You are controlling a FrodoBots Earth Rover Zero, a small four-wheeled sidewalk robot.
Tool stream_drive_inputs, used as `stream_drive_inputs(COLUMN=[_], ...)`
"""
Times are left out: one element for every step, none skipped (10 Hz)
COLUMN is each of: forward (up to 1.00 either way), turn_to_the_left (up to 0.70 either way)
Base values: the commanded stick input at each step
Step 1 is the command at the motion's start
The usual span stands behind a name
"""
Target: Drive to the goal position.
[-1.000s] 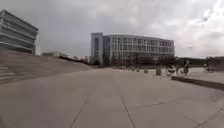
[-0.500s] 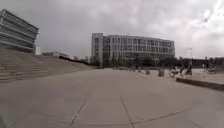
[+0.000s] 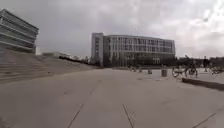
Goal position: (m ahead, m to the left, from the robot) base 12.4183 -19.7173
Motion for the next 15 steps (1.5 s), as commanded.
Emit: stream_drive_inputs(forward=[0.70, 0.70, 0.70, 0.70, 0.70, 0.70, 0.70, 0.70, 0.70, 0.70, 0.70, 0.70, 0.70, 0.70, 0.70], turn_to_the_left=[0.00, 0.00, 0.00, 0.00, 0.00, 0.00, 0.00, 0.00, 0.00, 0.00, 0.00, 0.00, 0.00, 0.00, 0.00])
